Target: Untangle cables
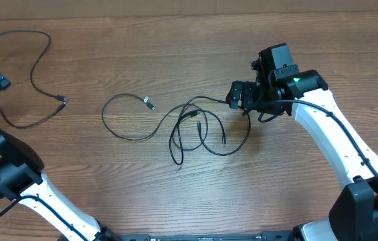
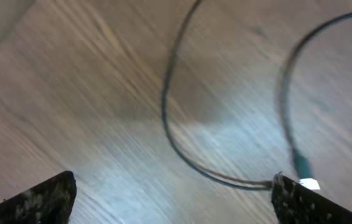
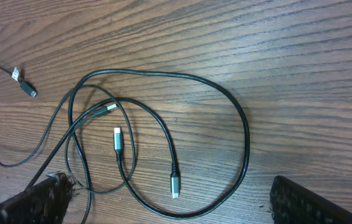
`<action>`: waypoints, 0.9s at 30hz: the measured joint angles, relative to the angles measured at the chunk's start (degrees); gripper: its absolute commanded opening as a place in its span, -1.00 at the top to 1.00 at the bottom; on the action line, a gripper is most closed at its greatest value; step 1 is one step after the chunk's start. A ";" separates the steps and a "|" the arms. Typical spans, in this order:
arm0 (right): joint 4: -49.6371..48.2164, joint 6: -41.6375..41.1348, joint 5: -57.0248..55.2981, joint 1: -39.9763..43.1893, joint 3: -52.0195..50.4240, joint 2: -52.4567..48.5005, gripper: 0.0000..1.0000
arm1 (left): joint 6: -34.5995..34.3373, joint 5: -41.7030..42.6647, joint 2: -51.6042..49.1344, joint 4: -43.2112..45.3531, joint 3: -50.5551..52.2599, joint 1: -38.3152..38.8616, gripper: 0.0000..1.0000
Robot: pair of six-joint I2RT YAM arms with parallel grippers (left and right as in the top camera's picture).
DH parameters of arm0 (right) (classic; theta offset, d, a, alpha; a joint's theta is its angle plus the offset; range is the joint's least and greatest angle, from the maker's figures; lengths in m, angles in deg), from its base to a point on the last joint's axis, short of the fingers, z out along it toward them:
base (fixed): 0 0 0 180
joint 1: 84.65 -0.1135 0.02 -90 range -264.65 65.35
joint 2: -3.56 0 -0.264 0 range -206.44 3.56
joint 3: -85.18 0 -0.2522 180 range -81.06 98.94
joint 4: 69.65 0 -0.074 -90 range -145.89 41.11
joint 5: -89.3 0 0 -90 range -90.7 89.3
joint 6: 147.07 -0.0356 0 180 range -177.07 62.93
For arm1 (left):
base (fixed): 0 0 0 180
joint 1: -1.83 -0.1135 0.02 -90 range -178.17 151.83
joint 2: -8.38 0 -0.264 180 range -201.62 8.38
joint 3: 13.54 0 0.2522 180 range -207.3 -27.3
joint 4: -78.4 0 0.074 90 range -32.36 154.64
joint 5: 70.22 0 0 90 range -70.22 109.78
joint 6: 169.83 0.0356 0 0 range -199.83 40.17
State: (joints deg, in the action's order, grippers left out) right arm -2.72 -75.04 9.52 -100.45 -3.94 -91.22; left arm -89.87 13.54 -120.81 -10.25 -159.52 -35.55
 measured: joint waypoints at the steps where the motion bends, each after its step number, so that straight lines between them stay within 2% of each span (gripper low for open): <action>1: 0.02 0.00 0.02 0.00 0.00 0.00 -1.00 | -0.02 1.38 0.00 -0.33 -1.46 0.00 -0.87; 3: -0.02 0.02 0.00 0.00 0.00 0.00 -1.00 | -0.13 4.24 0.00 -0.76 -4.15 0.00 -0.36; 4: 0.02 0.02 0.02 0.00 0.00 0.00 -1.00 | -0.02 5.70 0.04 -1.03 -5.22 0.00 0.00; 5: -0.02 0.00 0.00 0.00 0.00 0.00 -1.00 | 0.11 7.26 0.07 -1.40 -5.92 0.00 0.54; 6: 0.00 0.00 0.00 0.00 0.00 0.00 -1.00 | 0.13 8.87 0.17 -1.90 -6.23 0.00 0.92; 10: -0.02 0.00 0.00 0.00 0.00 0.00 -1.00 | -1.03 12.17 0.17 -3.72 -4.90 0.61 0.91; 11: -0.02 0.00 -0.02 0.02 0.00 0.00 -1.00 | -1.62 12.61 0.17 -3.72 -4.00 0.98 0.71; 12: -0.04 0.00 -0.02 0.00 0.00 0.00 -1.00 | -1.81 12.98 0.17 -3.52 -2.75 1.51 -0.07; 13: 0.00 0.00 0.00 0.00 0.00 0.00 -1.00 | -2.29 13.29 0.17 -3.13 -1.40 2.14 -0.49; 15: -0.02 0.02 0.00 0.00 0.00 0.00 -1.00 | -3.04 13.73 0.17 -1.95 1.36 3.63 -0.51; 17: 0.00 0.00 0.00 0.00 0.00 0.00 -1.00 | -3.56 14.05 0.17 -0.15 4.50 5.64 -0.36; 19: -0.02 0.02 -0.02 0.00 0.00 0.00 -1.00 | -4.57 13.90 0.17 2.12 7.54 7.39 -0.31; 27: 0.00 0.00 -0.02 0.00 0.00 0.00 -1.00 | -22.23 3.17 0.17 11.91 21.70 13.22 -0.41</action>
State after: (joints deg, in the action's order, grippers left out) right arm -2.72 -75.04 9.50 -100.45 -3.94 -91.22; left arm -112.10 16.70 -120.63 1.66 -137.82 -22.33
